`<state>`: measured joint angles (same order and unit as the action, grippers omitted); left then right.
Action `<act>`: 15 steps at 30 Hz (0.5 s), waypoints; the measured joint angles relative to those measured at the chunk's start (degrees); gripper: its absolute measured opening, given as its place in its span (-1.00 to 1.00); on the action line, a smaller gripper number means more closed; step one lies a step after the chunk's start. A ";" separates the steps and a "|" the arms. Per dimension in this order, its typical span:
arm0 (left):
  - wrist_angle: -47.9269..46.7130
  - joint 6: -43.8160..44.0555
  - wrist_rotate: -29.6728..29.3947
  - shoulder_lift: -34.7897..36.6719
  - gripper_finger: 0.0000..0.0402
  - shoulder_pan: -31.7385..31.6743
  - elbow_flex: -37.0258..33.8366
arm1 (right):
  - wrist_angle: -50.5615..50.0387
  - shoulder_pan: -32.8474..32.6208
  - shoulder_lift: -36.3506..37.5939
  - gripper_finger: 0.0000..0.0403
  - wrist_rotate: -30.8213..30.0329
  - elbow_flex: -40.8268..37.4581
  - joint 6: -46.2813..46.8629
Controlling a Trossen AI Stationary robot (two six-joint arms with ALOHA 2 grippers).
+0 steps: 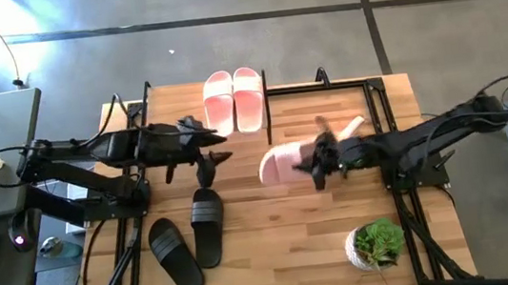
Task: Pick and place slides into the shelf
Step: Put the pink slide under the shelf
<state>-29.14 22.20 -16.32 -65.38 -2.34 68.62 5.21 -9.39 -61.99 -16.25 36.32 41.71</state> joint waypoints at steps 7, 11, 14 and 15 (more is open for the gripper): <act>4.42 5.98 5.89 0.15 0.13 -6.31 -0.06 | 5.06 1.39 7.54 -1.00 -15.84 1.45 -14.53; 7.57 7.15 11.88 -1.07 0.13 -12.20 -0.09 | 5.80 2.46 7.16 -1.00 -16.04 6.73 -23.31; 13.11 8.71 17.68 -2.35 0.13 -15.79 -0.04 | 5.24 3.80 5.36 -1.00 -15.38 10.70 -27.39; 14.63 9.19 19.02 -2.84 0.13 -16.72 -0.04 | 5.14 4.21 4.68 -1.00 -14.83 12.00 -28.59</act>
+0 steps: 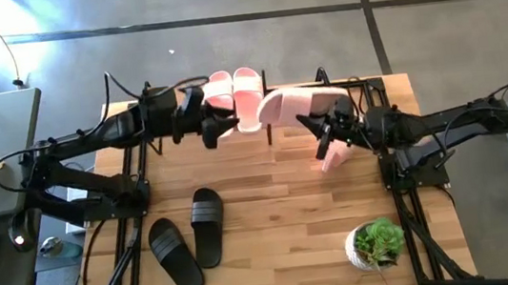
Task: Pick and place slides into the shelf
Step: Put the pink slide under the shelf
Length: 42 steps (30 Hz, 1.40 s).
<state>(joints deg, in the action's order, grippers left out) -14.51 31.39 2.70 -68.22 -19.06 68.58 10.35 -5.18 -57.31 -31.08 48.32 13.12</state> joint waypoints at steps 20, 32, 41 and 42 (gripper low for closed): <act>5.79 1.25 7.84 -4.80 0.13 -3.45 -0.04 | -5.52 5.93 -13.74 -1.00 12.93 14.22 -2.19; 5.35 0.14 6.87 -4.82 -0.33 -3.45 -0.02 | -4.51 5.95 -14.24 -1.00 12.93 14.29 -2.66; 4.72 -1.59 6.31 -4.86 -0.84 -3.50 -0.02 | -5.73 5.93 -14.13 -1.00 13.36 14.36 -2.64; 4.38 -1.57 5.97 -4.86 -0.80 -3.49 -0.02 | -6.89 5.93 -13.83 -1.00 13.79 14.36 -2.60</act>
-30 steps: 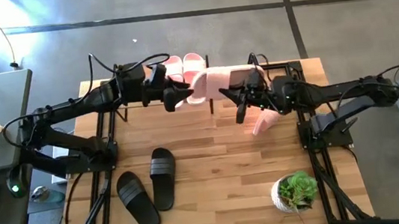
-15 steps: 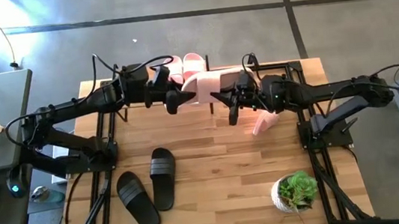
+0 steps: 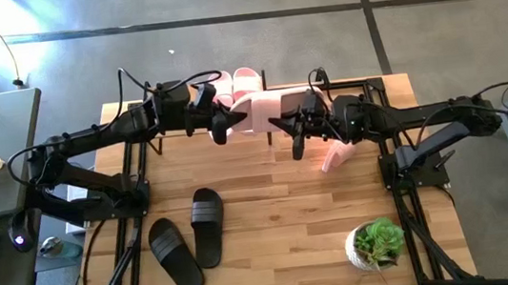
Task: Pick and place slides into the shelf
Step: Put the pink slide under the shelf
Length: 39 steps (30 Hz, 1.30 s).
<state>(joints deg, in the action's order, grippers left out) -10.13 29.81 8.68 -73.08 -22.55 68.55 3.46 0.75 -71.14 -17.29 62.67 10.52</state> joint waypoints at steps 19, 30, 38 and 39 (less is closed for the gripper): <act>-2.37 -1.28 4.83 1.33 -0.91 -1.22 0.04 | -25.26 -0.90 18.87 -0.02 1.26 -0.08 7.69; -4.55 -1.17 9.38 4.96 -0.91 -4.61 0.07 | -34.89 1.05 28.23 0.09 0.84 -0.07 15.74; -4.80 -1.59 10.20 4.61 -0.91 -4.44 0.07 | -35.52 5.25 23.43 0.09 7.07 -0.09 20.48; -4.78 -1.59 10.20 4.61 -0.91 -4.44 0.07 | -34.75 5.80 23.07 0.09 7.97 -0.09 20.34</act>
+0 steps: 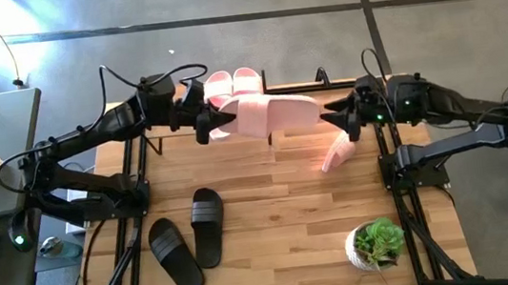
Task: Pick and place slides into the shelf
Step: Put the pink slide under the shelf
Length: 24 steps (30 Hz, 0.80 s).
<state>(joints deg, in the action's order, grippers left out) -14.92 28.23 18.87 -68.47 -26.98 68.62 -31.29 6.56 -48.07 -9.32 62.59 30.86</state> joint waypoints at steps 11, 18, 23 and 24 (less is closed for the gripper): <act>-2.45 -0.39 1.13 0.07 -0.91 -0.07 0.00 | 4.83 3.39 -2.22 0.09 8.87 0.00 -1.07; -3.55 -0.84 1.75 0.05 -0.91 -0.05 0.00 | 4.70 3.57 -1.67 0.09 9.82 -0.02 -1.38; -4.58 -0.90 6.75 -0.20 -0.91 0.04 -0.02 | 3.47 3.62 1.24 0.09 9.38 -0.02 -5.01; -4.43 -0.44 8.45 -0.12 -0.91 0.04 -0.02 | 3.48 3.62 1.76 0.09 9.39 -0.02 -6.97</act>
<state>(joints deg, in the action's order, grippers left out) -19.35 27.79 27.32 -68.59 -26.94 68.60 -27.81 10.17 -46.30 0.07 62.57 23.89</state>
